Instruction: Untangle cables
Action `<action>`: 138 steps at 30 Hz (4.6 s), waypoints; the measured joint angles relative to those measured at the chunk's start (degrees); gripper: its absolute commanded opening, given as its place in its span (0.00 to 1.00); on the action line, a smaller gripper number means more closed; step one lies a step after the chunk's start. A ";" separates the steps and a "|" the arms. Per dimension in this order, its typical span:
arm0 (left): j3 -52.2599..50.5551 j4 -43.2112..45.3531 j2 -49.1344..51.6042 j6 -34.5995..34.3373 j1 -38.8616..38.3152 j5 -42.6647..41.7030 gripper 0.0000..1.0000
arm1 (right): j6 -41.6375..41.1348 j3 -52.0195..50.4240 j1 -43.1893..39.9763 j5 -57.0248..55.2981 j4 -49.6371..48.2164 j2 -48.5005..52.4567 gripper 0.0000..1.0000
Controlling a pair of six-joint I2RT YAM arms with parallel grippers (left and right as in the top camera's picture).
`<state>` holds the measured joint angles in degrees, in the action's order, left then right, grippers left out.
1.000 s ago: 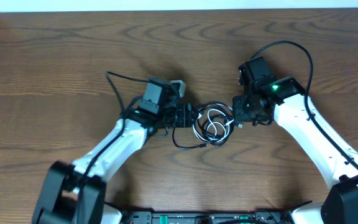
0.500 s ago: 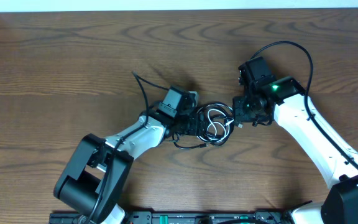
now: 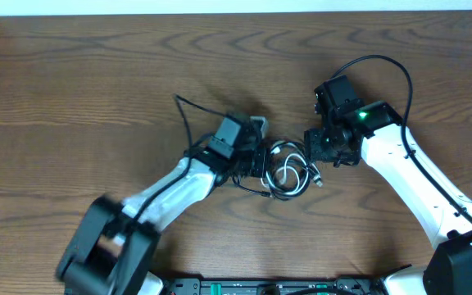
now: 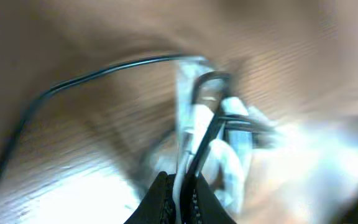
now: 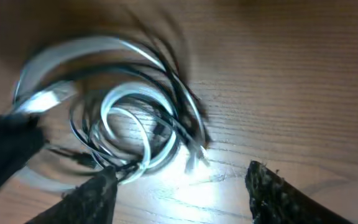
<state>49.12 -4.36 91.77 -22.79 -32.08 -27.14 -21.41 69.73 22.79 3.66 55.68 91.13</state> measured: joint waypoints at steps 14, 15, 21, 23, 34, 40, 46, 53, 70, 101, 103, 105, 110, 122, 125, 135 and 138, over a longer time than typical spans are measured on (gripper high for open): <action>2.71 3.65 -20.33 -10.19 0.04 -6.25 0.08 | 0.00 -0.04 0.00 12.41 -10.54 0.00 0.68; 2.71 3.96 -20.39 -10.51 0.04 -6.60 0.08 | 0.02 -0.04 0.00 13.68 -11.41 0.00 0.68; 2.71 12.50 -20.39 -14.10 0.04 -10.05 0.08 | 0.04 -0.04 0.00 17.18 -13.44 0.00 0.59; 2.71 16.39 -20.41 -15.61 0.04 -11.47 0.08 | 0.33 -0.07 0.00 16.76 -13.46 0.00 0.40; 2.71 14.58 -23.30 -17.75 4.92 -14.36 0.08 | -3.80 -0.09 0.00 0.26 -10.27 0.00 0.01; 2.71 1.33 -25.57 -13.14 11.21 -14.95 0.08 | -6.69 -0.15 -0.35 -8.98 -6.08 0.00 0.01; 2.69 -11.34 -26.03 -5.62 21.49 -16.55 0.08 | -8.26 -0.17 -3.48 -12.74 -2.75 -0.02 0.01; 2.69 -13.84 -26.03 0.02 34.25 -19.10 0.08 | -8.37 -0.15 -8.37 -12.13 -1.73 -0.02 0.01; 2.69 -19.63 -24.96 1.90 31.45 -15.78 0.76 | 10.62 -0.61 -7.87 30.58 -9.49 0.00 0.01; 2.60 -2.47 -1.40 2.08 11.39 -11.93 0.76 | 12.94 -0.81 -6.03 47.39 -9.79 0.00 0.01; 2.60 -1.49 -0.52 2.05 11.39 -11.91 0.66 | 12.94 -0.81 -6.03 48.57 -10.14 0.00 0.01; 2.60 -0.26 0.02 2.19 11.39 -11.91 0.52 | 12.94 -0.81 -6.03 49.42 -10.14 0.00 0.01; 2.60 4.66 0.17 2.10 11.34 -13.66 0.10 | 12.94 -0.81 -6.03 50.27 -10.21 0.00 0.01; 2.60 3.91 -1.81 1.81 13.46 -16.26 0.08 | 10.67 -0.83 -6.03 30.51 -5.53 0.00 0.47; 2.60 2.32 -7.45 1.79 16.00 -16.46 0.07 | 7.39 -0.85 -6.05 17.53 -4.31 0.00 0.58; 2.64 7.67 -32.63 -3.67 20.79 -16.46 0.08 | 4.50 -0.87 -5.64 5.27 -6.54 0.00 0.66; 2.64 10.60 -36.11 -7.37 20.81 -16.48 0.08 | 4.24 -0.90 -4.42 5.53 -7.69 0.00 0.69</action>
<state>51.77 6.24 55.66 -30.15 -11.27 -43.62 -17.17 68.84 18.37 9.19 47.99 91.13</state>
